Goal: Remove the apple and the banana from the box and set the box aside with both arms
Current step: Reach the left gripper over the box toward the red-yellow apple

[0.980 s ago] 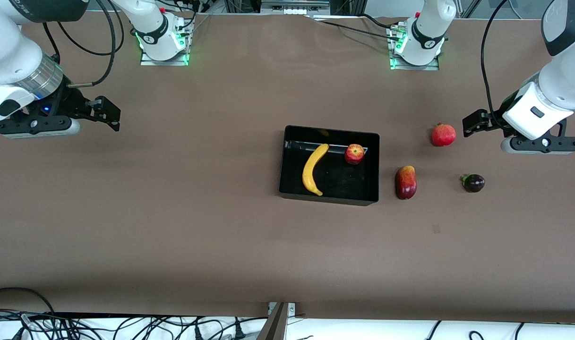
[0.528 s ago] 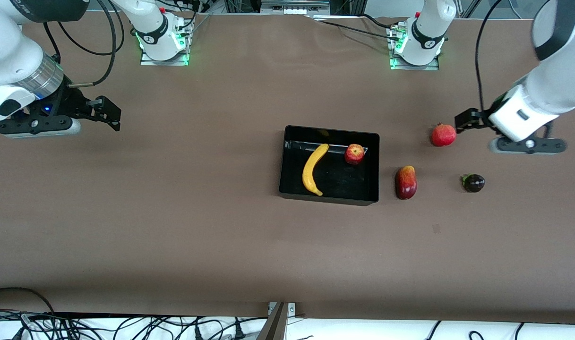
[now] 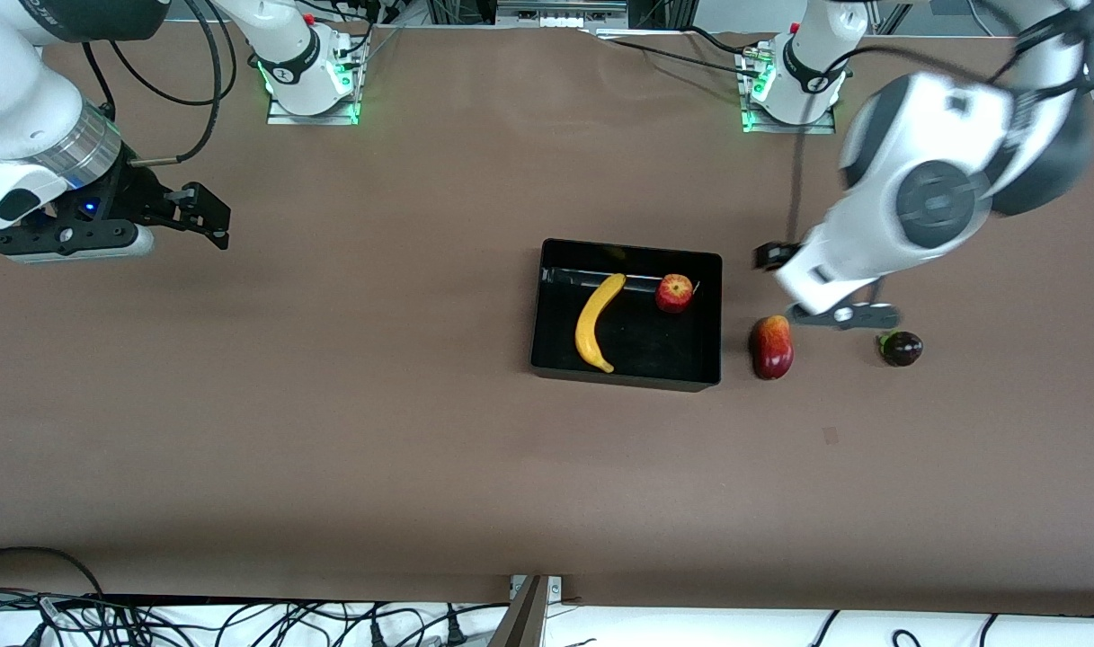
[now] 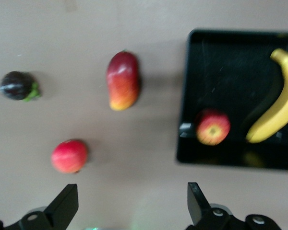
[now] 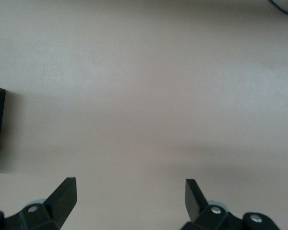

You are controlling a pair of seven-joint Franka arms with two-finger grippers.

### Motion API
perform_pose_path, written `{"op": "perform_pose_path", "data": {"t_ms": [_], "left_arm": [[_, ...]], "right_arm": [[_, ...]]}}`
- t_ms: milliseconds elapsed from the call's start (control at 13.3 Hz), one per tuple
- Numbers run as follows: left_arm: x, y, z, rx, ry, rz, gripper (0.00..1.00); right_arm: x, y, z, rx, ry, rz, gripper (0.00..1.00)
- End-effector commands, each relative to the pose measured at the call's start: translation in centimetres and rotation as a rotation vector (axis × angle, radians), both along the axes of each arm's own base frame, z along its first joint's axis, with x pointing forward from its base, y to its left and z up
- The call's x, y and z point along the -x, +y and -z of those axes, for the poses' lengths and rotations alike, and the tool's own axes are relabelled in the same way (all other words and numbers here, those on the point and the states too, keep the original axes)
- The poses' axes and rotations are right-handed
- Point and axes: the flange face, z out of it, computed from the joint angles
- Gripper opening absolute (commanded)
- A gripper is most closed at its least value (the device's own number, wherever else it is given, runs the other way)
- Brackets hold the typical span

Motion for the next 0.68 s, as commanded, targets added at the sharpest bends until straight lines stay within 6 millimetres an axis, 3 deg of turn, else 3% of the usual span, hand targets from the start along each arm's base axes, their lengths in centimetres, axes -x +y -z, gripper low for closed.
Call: {"op": "perform_pose_path", "data": {"t_ms": [0,226,603], "left_arm": [[-0.3,-5.7,4.0,-0.022,-0.039,-0.083,1.0],[2.2,-11.3,11.4,-0.121,-0.081,-0.183,1.0],[6.2,-10.3,19.8,-0.134,-0.144,-0.274,1.0]], "right_arm": [[0.3,0.1,-0.6,-0.002,-0.006,-0.001,1.0],[0.3,0.1,-0.6,-0.001,-0.008,0.0,1.0],[0.2,-0.1,-0.5,-0.001,-0.007,0.0,1.0]]}}
